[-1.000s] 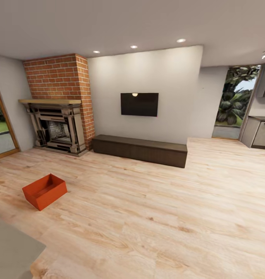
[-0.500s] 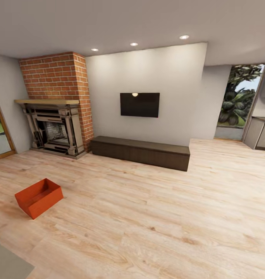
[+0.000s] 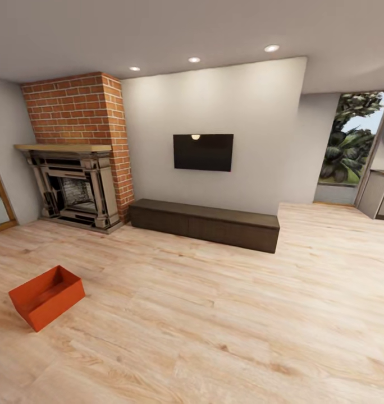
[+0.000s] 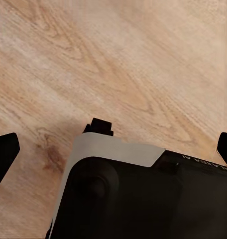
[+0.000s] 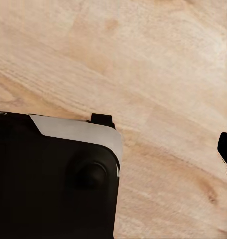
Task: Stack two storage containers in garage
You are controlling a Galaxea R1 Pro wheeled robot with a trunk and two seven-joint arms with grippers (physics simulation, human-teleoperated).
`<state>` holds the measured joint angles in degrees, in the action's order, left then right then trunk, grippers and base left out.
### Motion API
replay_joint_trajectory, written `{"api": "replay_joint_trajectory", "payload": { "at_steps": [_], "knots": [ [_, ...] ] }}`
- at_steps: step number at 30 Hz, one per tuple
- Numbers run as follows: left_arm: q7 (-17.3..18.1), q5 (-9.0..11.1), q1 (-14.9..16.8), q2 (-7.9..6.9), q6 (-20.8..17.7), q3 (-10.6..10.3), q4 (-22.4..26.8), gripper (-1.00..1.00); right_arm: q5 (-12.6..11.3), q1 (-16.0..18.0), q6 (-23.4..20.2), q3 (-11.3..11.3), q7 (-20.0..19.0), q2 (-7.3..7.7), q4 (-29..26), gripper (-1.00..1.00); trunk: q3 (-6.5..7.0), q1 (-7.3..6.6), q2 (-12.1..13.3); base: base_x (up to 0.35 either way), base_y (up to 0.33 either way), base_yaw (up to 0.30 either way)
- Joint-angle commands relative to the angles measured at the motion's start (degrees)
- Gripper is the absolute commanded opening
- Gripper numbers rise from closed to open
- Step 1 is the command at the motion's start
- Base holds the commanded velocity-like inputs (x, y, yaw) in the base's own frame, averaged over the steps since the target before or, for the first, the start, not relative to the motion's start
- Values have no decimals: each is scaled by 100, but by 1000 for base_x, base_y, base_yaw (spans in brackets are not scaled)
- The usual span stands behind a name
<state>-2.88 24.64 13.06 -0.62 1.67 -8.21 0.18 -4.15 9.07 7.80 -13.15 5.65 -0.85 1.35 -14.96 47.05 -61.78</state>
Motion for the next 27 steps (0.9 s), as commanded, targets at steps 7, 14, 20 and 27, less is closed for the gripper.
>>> {"api": "replay_joint_trajectory", "payload": {
  "at_steps": [7, 14, 20, 27],
  "knots": [
    [-15, 49, 3, 0, 11, -49, 0, 100, -49, 7, 29, -47, 15, -3, 14, 100, -7, 4, -4, 325, 0, 0],
    [-16, 49, 3, 0, 9, -49, 0, 100, -51, 7, 29, -40, 15, -3, 14, 100, -7, 4, -4, 325, 0, 0],
    [-14, 50, 3, 0, 9, -49, 0, 100, -44, 7, 29, -47, 15, -3, 14, 100, -7, 4, -4, 325, 0, 0],
    [-12, 50, 3, 0, 9, -49, -1, 100, -48, 7, 29, -47, 15, -3, 14, 100, -7, 4, -4, 325, 0, 0]
  ]
}}
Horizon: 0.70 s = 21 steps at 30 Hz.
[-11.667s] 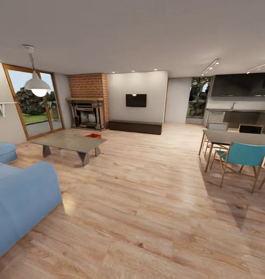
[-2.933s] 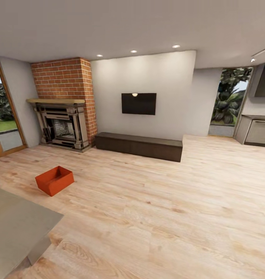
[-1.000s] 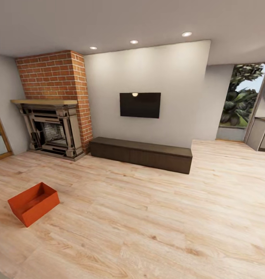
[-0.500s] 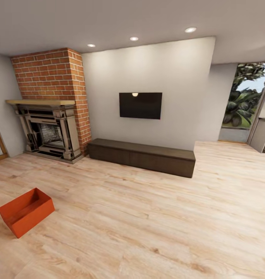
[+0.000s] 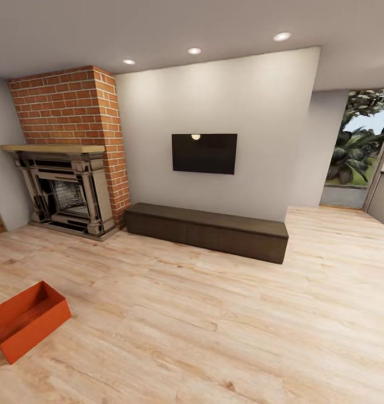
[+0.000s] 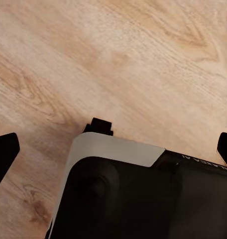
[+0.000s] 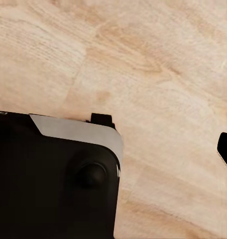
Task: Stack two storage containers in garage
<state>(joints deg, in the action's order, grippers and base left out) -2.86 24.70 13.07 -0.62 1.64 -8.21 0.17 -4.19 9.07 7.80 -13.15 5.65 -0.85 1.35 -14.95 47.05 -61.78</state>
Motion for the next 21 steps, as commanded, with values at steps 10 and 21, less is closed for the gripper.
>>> {"api": "replay_joint_trajectory", "payload": {
  "at_steps": [10, 21],
  "knots": [
    [-19, 43, 3, -7, 12, -49, 0, 100, -42, 7, 29, -47, 15, -3, 14, 100, -7, 4, -4, 325, 0, 0],
    [-16, 44, 3, -7, 12, -49, 1, 100, -45, 7, 29, -43, 15, -3, 14, 100, -7, 4, -4, 325, 0, 0]
  ]
}}
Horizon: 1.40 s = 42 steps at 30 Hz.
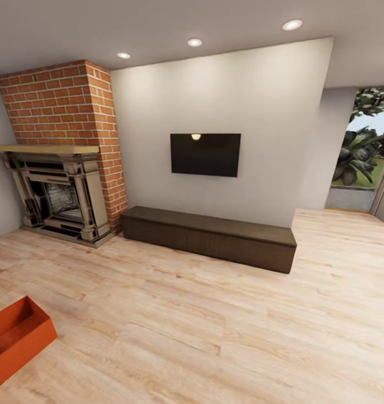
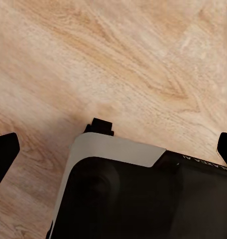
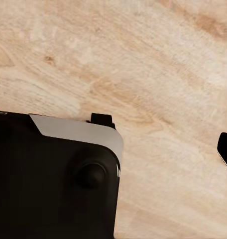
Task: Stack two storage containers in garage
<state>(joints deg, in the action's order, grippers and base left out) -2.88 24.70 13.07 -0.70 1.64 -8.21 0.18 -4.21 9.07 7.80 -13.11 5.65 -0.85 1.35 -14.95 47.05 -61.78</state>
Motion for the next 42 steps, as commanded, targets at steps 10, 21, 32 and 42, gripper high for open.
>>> {"api": "replay_joint_trajectory", "payload": {
  "at_steps": [10, 21, 32, 42],
  "knots": [
    [-19, 44, 3, 8, 21, -49, 0, 100, -38, 7, -1, -56, 0, -4, 14, 100, -7, 4, -4, 303, 0, 0],
    [-16, 52, 3, 0, 30, -49, 0, 100, -49, 7, -5, -49, 6, -10, 16, 100, -7, 4, -4, 100, 0, 17],
    [-16, 49, 3, 0, 30, -48, 0, 100, -19, 7, 11, -68, 14, -9, 14, 100, -7, 4, -4, 1, 0, 239],
    [-19, 52, 3, 2, 30, -45, 0, 100, -10, 7, 18, -77, 15, -6, 14, 100, -7, 4, -4, 0, 0, 269]
  ]
}}
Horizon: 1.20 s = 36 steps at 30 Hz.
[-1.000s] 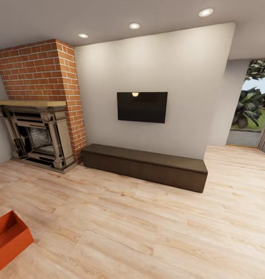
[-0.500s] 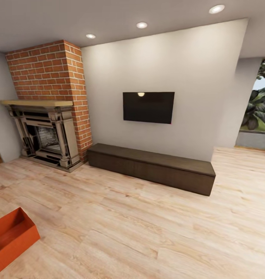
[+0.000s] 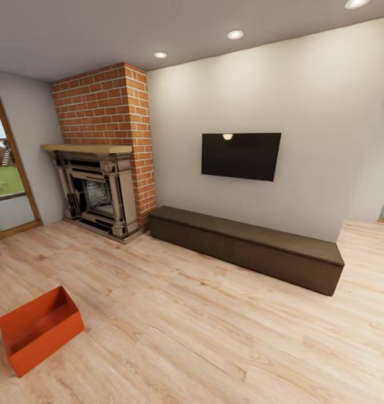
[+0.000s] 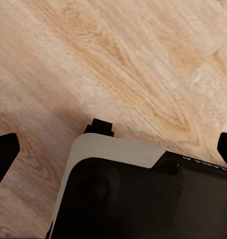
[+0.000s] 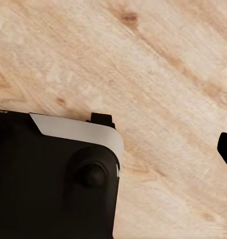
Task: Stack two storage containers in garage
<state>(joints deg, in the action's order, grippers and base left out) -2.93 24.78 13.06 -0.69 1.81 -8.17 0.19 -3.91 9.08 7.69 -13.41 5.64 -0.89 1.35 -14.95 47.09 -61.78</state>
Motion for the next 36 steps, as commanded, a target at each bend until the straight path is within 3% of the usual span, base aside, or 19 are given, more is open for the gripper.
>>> {"api": "replay_joint_trajectory", "payload": {
  "at_steps": [1, 15, 36],
  "knots": [
    [-14, 43, 4, 0, 12, -48, -2, 100, -40, 6, 30, -47, 16, -4, 14, 100, -7, 0, -5, 0, 0, 269],
    [-15, 171, 4, 6, 12, -52, -3, 100, -40, 6, 31, -57, 16, 0, 14, 100, -7, 0, -5, 0, 0, 269],
    [-15, 176, 4, 7, 12, -53, -2, 100, -35, 6, 31, -74, 16, 1, 14, 100, -7, 0, -5, 0, 0, 269]
  ]
}}
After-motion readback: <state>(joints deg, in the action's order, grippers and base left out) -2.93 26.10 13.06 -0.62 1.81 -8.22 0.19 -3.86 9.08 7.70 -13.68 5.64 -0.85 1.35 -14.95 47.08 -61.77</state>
